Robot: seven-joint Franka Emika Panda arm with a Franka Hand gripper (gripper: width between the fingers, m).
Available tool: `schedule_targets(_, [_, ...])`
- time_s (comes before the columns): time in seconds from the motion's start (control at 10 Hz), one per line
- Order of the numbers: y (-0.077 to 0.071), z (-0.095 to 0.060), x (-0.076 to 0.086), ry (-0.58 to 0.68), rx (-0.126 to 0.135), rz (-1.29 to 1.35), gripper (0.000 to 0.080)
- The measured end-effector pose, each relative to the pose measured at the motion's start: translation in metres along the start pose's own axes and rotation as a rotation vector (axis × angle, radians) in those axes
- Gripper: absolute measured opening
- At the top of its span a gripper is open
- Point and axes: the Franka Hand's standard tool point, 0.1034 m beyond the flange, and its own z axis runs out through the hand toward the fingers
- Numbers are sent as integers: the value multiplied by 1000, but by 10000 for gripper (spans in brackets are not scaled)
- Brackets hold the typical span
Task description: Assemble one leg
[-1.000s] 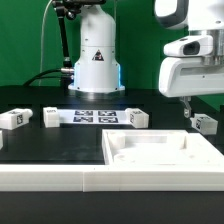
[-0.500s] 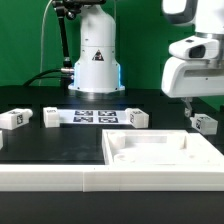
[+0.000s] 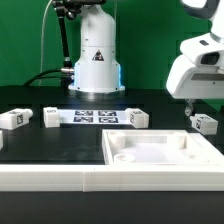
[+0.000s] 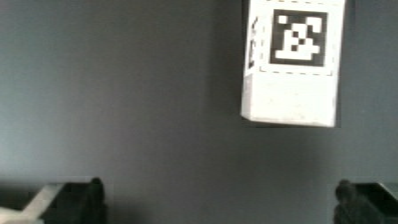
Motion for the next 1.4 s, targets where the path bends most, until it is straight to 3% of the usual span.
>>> schedule_targets(0.3, [4, 3, -2, -168, -28, 8, 649])
schedule_targets(0.4, [3, 3, 5, -149, -22, 2, 649])
schedule_targets(0.6, [-5, 8, 2, -150, -18, -24, 649])
schedule_targets(0.9, [-15, 16, 4, -101, 24, -26, 649])
schedule_targets(1.3, [-12, 19, 0, -152, 15, -21, 649])
schedule_targets(1.4, [-9, 20, -1, -217, 5, -13, 649])
